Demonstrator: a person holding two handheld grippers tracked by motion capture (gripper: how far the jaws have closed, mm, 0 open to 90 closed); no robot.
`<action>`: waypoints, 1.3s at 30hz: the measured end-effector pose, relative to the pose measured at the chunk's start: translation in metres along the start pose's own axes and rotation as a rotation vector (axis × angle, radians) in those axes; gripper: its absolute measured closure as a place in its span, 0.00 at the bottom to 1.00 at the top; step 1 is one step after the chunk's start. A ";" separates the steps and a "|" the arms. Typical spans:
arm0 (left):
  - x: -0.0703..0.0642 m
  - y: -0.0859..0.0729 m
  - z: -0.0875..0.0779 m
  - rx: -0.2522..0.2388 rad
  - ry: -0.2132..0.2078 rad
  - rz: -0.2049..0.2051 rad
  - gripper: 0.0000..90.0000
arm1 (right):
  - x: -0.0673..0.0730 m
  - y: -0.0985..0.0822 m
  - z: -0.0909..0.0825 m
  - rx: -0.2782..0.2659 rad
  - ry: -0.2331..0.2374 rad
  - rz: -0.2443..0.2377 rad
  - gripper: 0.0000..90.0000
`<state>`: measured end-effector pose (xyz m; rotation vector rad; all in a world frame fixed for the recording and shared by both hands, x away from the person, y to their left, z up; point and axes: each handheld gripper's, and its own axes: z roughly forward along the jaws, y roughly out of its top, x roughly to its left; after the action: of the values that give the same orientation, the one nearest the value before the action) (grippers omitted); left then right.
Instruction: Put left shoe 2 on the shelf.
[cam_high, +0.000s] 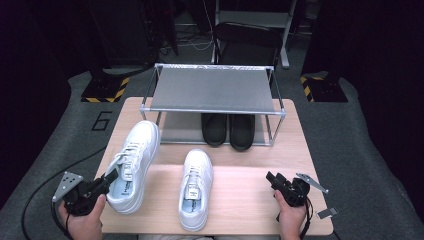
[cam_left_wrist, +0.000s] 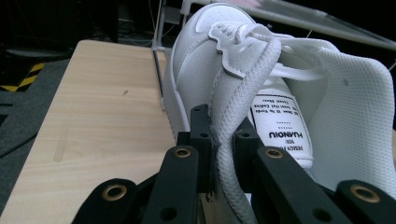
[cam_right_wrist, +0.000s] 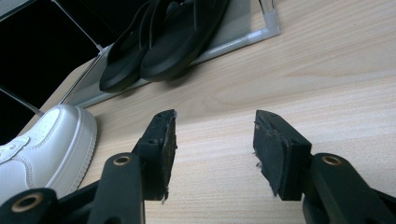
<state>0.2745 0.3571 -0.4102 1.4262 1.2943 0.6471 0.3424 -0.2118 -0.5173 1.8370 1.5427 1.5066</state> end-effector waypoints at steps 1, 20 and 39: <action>-0.001 0.001 -0.001 -0.006 -0.002 0.001 0.92 | 0.000 0.000 0.000 -0.001 -0.002 0.004 0.54; -0.015 0.031 0.006 -0.169 0.003 0.026 0.92 | -0.003 0.001 -0.001 -0.010 0.002 0.027 0.54; -0.038 0.071 0.037 -0.215 -0.059 0.063 0.92 | -0.005 0.002 -0.004 -0.023 0.004 0.034 0.54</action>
<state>0.3233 0.3196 -0.3463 1.3040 1.1027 0.7577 0.3413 -0.2180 -0.5165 1.8578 1.4964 1.5374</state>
